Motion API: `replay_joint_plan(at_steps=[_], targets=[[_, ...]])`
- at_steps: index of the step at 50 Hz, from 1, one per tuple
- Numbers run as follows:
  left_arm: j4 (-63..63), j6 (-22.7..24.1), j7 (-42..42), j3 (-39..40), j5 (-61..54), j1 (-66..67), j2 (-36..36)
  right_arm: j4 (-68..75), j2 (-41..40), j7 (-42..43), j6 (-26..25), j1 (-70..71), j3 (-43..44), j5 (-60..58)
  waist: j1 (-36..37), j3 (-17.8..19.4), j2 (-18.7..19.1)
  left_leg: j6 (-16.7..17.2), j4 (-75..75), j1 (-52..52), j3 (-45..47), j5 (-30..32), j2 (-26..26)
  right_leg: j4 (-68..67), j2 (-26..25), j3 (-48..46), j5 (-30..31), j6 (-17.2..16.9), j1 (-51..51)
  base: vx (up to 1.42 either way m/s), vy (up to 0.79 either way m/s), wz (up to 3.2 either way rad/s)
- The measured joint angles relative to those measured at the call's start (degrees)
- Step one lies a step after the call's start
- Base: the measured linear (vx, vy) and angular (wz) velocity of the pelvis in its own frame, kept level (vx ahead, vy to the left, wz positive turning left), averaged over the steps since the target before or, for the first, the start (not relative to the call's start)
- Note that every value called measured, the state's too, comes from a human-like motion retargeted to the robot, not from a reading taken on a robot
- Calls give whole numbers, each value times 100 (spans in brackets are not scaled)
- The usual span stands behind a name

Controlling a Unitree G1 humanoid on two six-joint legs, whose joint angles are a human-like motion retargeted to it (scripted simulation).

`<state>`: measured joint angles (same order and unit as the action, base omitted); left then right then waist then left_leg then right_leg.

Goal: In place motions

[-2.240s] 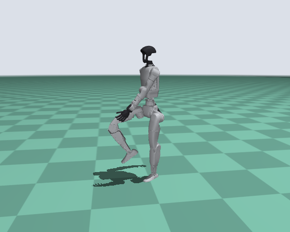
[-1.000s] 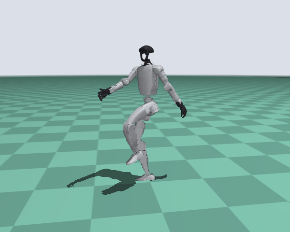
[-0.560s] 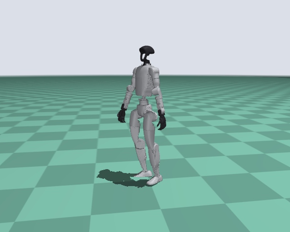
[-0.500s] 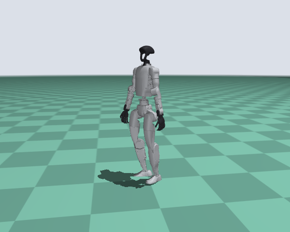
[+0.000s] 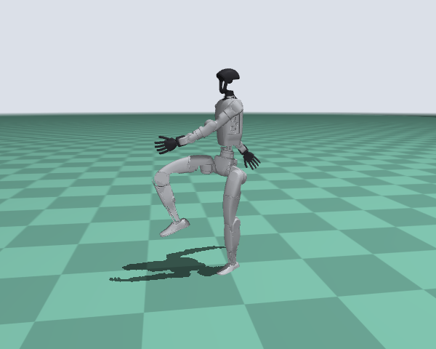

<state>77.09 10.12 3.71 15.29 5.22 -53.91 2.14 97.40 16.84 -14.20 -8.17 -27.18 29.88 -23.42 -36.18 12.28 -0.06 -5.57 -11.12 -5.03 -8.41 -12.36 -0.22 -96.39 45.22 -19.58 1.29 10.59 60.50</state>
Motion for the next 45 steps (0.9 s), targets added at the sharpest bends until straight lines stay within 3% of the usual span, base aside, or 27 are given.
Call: replay_joint_plan(at_steps=[8,15,18,20,22,26,31,34,35,37,42,45], targets=[[286,-9,2,-374,300,1307,-123,0,-222,-157,294,816,-60,84,1073,-920,-50,230,464,149,903,-18,-269,1443,-990,-808,346,-287,-2089,1,0,-118],[1041,-299,59,-472,382,2763,-8,-41,-402,-147,502,1706,-271,103,2325,-1540,317,526,691,151,1665,-210,153,4723,-2823,-1139,666,-299,-4406,1,-8,-106],[1218,-376,109,-421,614,3235,27,-181,-401,-119,578,2002,-406,4,2669,-1812,405,623,804,211,1880,-218,192,6663,-3551,-1035,586,-720,-5188,-5,-8,-62],[1277,-411,103,-333,869,3494,23,-263,-406,-59,614,2161,-501,-75,2831,-2011,409,666,867,288,1989,-227,143,7698,-3750,-1391,70,-1028,-5625,-4,-19,-40],[1273,-435,78,-133,1100,3738,-1,-271,-422,42,646,2302,-621,-90,2968,-2174,303,704,926,324,2101,-231,23,8381,-3852,-1614,-196,-1064,-5788,-4,-20,-48],[1296,-460,-39,317,1103,4228,-164,-122,-472,57,593,2612,-932,61,3421,-2383,127,755,920,441,2475,-208,-39,8832,-3848,-1308,-176,-1217,-5611,-9,-24,-69],[1417,-427,159,855,492,5011,-536,-97,-632,89,625,3148,-1389,273,3524,-2110,11,765,70,742,2548,-83,116,9065,-3869,-1314,-159,-1121,-5751,-18,-24,-4],[1597,-497,29,1189,394,5651,-806,-254,-762,145,649,3671,-1715,613,3669,-1917,-302,566,-1635,1570,2796,965,230,8906,-3474,-1047,-211,-1137,-5704,-15,-17,-49],[1671,-530,0,1259,408,5890,-903,-362,-818,143,580,3904,-1769,784,3734,-1852,-437,447,-2510,2073,2879,1431,356,8830,-3304,-941,-243,-1160,-5662,-19,-18,-50],[1833,-632,-81,1233,618,6331,-1134,-903,-994,-35,471,4403,-1715,1161,3897,-1614,-567,-351,-4224,3063,2997,1809,718,8633,-3148,-856,-328,-1177,-5610,-19,-21,-13],[2031,-973,-2,1032,1495,7550,-1358,-2179,-1269,-627,322,6117,-1457,1174,4583,-1132,-812,-856,-7634,5264,3432,465,2061,8416,-3205,-657,-475,-800,-5608,-13,-16,-52],[2031,-1153,327,1025,1928,8037,-1337,-2896,-1121,-719,568,7096,-1655,699,5364,-748,-1242,-916,-8188,6302,3923,178,2024,8048,-2856,9,-563,-587,-5245,-12,-14,-133]])
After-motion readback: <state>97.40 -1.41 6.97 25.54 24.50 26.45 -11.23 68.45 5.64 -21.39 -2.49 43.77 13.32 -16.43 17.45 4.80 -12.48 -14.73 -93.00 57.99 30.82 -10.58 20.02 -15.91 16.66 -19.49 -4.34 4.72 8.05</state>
